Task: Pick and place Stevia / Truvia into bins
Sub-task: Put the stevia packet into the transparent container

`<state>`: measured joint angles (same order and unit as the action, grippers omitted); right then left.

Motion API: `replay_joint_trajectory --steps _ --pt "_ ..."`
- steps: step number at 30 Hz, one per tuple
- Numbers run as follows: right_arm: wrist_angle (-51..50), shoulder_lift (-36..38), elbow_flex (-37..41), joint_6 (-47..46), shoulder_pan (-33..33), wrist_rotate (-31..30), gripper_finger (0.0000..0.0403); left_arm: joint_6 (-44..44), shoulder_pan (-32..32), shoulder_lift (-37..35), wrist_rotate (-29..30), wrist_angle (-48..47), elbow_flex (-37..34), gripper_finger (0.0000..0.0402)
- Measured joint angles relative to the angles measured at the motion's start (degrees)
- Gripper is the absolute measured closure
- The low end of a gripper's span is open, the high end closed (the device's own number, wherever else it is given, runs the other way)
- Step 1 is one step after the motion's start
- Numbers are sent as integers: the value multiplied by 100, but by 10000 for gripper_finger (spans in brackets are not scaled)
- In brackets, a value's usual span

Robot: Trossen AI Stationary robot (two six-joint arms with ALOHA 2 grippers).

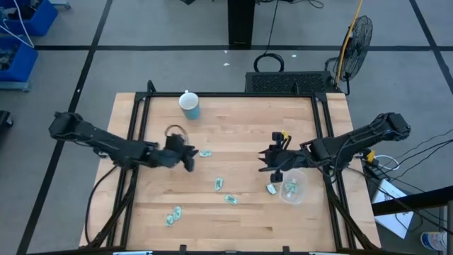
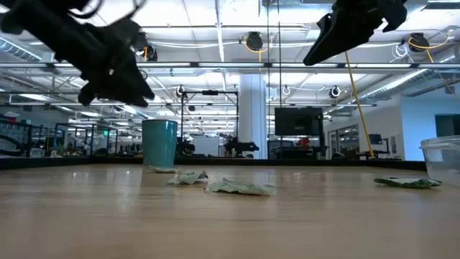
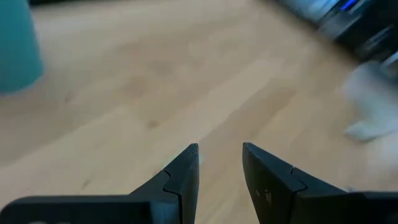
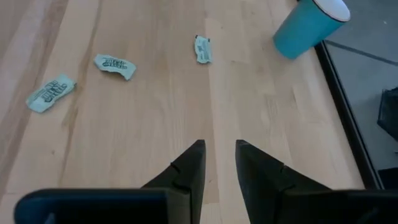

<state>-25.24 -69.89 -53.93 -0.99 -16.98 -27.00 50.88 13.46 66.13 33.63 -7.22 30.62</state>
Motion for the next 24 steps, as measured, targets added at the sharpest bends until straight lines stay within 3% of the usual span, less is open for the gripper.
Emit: replay_joint_trajectory --steps 4,10,24 --pt "7 0 0 -5 14 2 319 642 -283 1043 -250 -1208 804 275" --pt "7 0 0 -5 14 11 319 972 -730 1972 -1106 -1238 1037 275" --pt "-91 0 4 -52 14 20 319 594 -1073 2478 -1205 -710 1042 278"
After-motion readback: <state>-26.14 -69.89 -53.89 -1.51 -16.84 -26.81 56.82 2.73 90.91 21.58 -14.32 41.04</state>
